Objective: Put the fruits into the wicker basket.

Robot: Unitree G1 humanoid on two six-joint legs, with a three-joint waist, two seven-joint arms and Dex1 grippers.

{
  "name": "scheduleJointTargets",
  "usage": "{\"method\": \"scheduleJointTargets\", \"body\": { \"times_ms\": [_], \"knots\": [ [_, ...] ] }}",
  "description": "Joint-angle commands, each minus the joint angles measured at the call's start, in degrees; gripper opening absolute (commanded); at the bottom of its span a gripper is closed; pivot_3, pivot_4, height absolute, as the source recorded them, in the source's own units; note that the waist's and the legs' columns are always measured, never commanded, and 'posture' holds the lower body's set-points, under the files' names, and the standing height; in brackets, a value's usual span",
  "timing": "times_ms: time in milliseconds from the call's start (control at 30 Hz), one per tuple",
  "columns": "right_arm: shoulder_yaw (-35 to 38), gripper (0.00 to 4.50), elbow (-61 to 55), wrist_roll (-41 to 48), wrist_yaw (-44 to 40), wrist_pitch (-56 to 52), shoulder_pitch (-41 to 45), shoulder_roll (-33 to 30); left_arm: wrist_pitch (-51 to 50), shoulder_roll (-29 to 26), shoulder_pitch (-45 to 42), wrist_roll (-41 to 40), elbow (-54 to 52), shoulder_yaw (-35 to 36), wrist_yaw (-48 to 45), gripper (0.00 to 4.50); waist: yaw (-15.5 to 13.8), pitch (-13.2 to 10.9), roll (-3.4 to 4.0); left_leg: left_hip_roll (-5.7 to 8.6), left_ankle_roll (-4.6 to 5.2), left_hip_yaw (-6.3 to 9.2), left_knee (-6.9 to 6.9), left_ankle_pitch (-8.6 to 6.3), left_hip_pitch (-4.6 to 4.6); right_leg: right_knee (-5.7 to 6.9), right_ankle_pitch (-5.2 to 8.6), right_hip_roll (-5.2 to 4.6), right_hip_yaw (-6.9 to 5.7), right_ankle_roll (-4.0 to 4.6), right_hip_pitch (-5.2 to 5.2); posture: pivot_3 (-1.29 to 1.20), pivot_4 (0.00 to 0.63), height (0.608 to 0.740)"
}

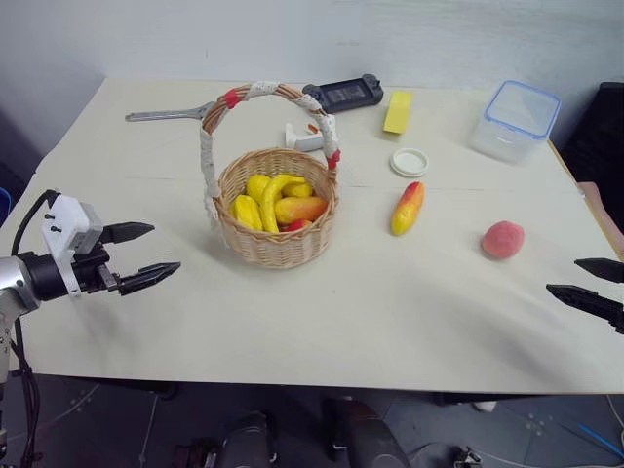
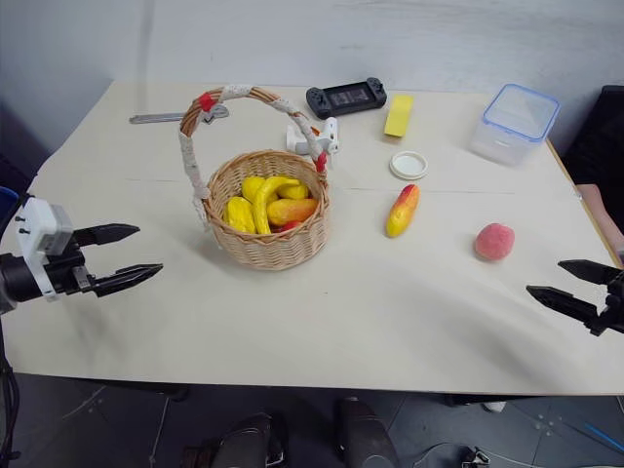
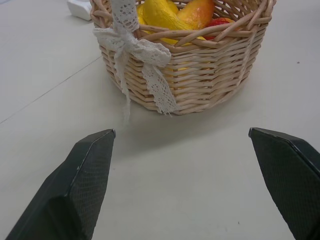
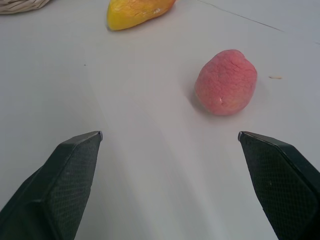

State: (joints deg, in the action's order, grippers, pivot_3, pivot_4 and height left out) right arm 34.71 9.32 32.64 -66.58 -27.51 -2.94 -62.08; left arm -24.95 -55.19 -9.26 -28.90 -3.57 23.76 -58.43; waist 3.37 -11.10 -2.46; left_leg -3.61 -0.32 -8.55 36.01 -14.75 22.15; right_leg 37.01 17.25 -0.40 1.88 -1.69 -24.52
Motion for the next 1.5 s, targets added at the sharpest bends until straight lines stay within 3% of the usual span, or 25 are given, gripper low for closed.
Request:
{"method": "scheduleJointTargets", "body": {
  "times_ms": [33,233,467,633,700,800,900,1067,1500],
  "knots": [
    [3.6,4.49,-0.9,0.1,0.9,1.0,0.3,0.3,0.5,-0.1,-1.4,-0.2,0.2,0.3,0.1,4.5,0.0,0.0,0.0,0.0,0.0,0.0,0.01,0.0,0.0,0.0,0.0,0.0,0.0,0.0,0.0,0.0,0.15,0.74],
    [3.8,4.49,-3.5,1.0,3.0,-0.5,0.9,1.1,-2.3,0.0,-2.2,-2.3,-1.3,-0.3,-0.7,4.5,0.1,0.0,0.0,-0.01,0.0,0.0,0.0,0.0,-0.01,0.02,0.0,0.01,0.0,-0.01,0.0,0.0,0.15,0.74],
    [1.4,4.49,-15.7,5.9,12.4,-8.8,6.5,5.7,-13.7,-1.1,-7.5,-14.8,-14.1,-2.6,-2.8,4.5,0.0,0.0,-0.03,0.0,-0.07,0.03,0.11,0.06,0.01,0.16,-0.04,0.01,0.0,-0.06,0.01,0.0,0.15,0.74],
    [-6.5,4.49,-23.3,4.2,26.7,-13.2,15.6,12.7,-18.7,0.8,-15.8,-20.8,-19.7,-6.5,0.2,4.5,0.2,0.0,-0.03,0.03,-0.25,0.03,0.15,0.2,-0.05,0.38,-0.03,0.03,0.06,-0.07,-0.02,0.0,0.15,0.74],
    [-9.2,4.49,-23.9,4.0,31.9,-16.0,19.4,15.7,-19.1,1.9,-18.9,-20.5,-19.7,-8.7,1.6,4.5,0.2,0.0,-0.02,0.04,-0.26,0.04,0.17,0.24,-0.05,0.43,-0.03,0.05,0.06,-0.07,-0.03,0.0,0.15,0.74],
    [-15.9,4.49,-24.6,2.6,43.1,-20.8,28.4,24.9,-18.0,4.2,-24.5,-17.3,-18.3,-13.6,3.5,4.5,0.6,0.0,-0.07,0.03,-0.46,0.05,0.2,0.41,-0.08,0.5,-0.03,0.09,0.08,-0.07,-0.03,0.0,0.15,0.74],
    [-19.5,4.49,-19.1,-3.8,53.0,-19.5,35.3,32.0,-16.7,5.8,-27.1,-15.5,-16.9,-16.0,3.5,4.5,1.2,0.0,-0.06,0.04,-0.55,0.08,0.19,0.49,-0.03,0.6,-0.03,0.11,0.1,-0.07,-0.08,0.0,0.15,0.74],
    [-23.9,4.49,-8.9,-10.5,58.5,-14.7,41.0,38.9,-15.0,7.0,-28.1,-13.8,-16.5,-17.5,3.0,4.5,1.4,0.0,-0.06,0.03,-0.62,0.04,0.14,0.49,0.09,0.69,0.06,0.13,0.09,-0.03,-0.3,0.0,0.15,0.74],
    [-27.7,4.49,15.3,-15.9,55.5,-7.2,49.1,46.5,-14.9,6.5,-27.7,-12.3,-17.3,-16.7,3.2,4.5,1.7,0.0,-0.05,0.02,-0.68,-0.05,0.18,0.59,0.13,0.93,0.07,0.16,0.17,-0.04,-0.48,0.0,0.15,0.74]
  ]
}}
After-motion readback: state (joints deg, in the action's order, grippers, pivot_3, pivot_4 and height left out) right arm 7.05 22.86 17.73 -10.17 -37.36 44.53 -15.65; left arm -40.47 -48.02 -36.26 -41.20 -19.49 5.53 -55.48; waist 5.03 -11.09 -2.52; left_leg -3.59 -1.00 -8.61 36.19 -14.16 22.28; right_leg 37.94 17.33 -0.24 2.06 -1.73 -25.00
